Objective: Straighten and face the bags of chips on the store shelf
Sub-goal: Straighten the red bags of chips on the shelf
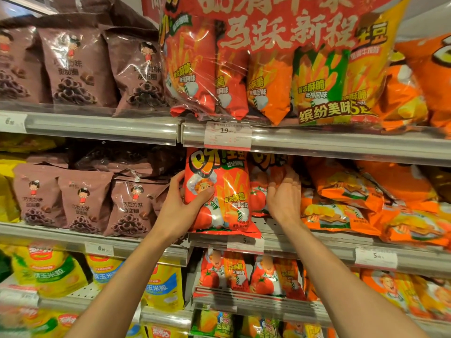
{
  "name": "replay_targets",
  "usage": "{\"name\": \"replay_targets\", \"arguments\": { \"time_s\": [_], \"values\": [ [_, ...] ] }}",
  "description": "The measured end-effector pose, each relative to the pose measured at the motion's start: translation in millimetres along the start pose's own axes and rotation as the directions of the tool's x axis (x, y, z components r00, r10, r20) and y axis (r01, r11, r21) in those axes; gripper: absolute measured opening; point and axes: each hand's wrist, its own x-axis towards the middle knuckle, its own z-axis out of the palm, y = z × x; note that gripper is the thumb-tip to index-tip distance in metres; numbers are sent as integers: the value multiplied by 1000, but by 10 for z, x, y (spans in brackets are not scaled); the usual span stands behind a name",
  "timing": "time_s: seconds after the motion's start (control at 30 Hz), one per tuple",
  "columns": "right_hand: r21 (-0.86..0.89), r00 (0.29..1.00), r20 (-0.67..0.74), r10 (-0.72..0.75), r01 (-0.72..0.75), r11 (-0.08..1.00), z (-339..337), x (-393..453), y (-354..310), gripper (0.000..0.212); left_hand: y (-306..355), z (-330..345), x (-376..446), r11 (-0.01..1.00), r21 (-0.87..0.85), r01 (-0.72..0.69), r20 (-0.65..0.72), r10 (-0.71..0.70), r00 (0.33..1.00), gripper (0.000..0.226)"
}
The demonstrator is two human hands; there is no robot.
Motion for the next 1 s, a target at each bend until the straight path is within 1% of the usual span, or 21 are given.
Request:
{"name": "replay_targets", "arguments": {
  "time_s": [0.03,0.1,0.13,0.2,0.27,0.33,0.4,0.43,0.47,0.53,0.6,0.63,0.73,0.8,0.87,1.0],
  "values": [
    [19,998,37,42,-42,999,14,16,39,50,-2,-2,-3,1000,5,-2,3,2,1000,77],
    [93,977,126,172,-184,979,21,66,103,70,-3,1,-8,1000,10,-2,4,2,1000,78],
    [126,957,177,229,-253,959,23,93,126,75,-7,5,-13,1000,10,-3,3,3,1000,79],
    [179,935,220,277,-318,931,35,126,149,71,-11,21,-15,1000,23,-11,-4,11,1000,78],
    [215,949,167,268,-301,929,37,137,142,60,-18,36,0,999,37,-20,-13,20,1000,79],
    [240,974,84,210,-225,944,47,129,140,53,-26,51,22,999,36,-19,-17,19,1000,83],
    [267,989,36,140,-145,953,61,129,130,56,-29,60,42,999,39,-19,-19,19,1000,84],
    [254,994,25,110,-112,961,77,133,127,57,-30,64,47,999,40,-20,-22,20,1000,84],
    [206,997,21,79,-81,975,104,138,136,56,-31,68,47,999,40,-21,-25,22,999,83],
    [43,997,49,57,-59,997,148,149,169,54,-39,72,37,999,37,-18,-26,19,999,80],
    [-82,990,110,92,-83,993,149,167,197,59,-54,74,11,1000,24,-17,-21,17,1000,72],
    [-90,986,135,95,-83,992,143,175,212,64,-56,79,-3,1000,19,-20,-17,20,1000,68],
    [18,979,188,82,-87,996,61,185,229,84,-61,104,-38,1000,8,-25,-10,25,1000,68],
    [94,980,181,88,-107,990,-17,160,214,88,-58,115,-55,999,14,-36,-4,36,999,71],
    [137,986,147,83,-104,985,-98,105,167,82,-48,117,-71,998,31,-47,-7,47,999,70],
    [224,997,77,5,-22,974,-280,-67,39,56,-28,178,-130,994,96,-55,-29,58,998,69]
  ]
}}
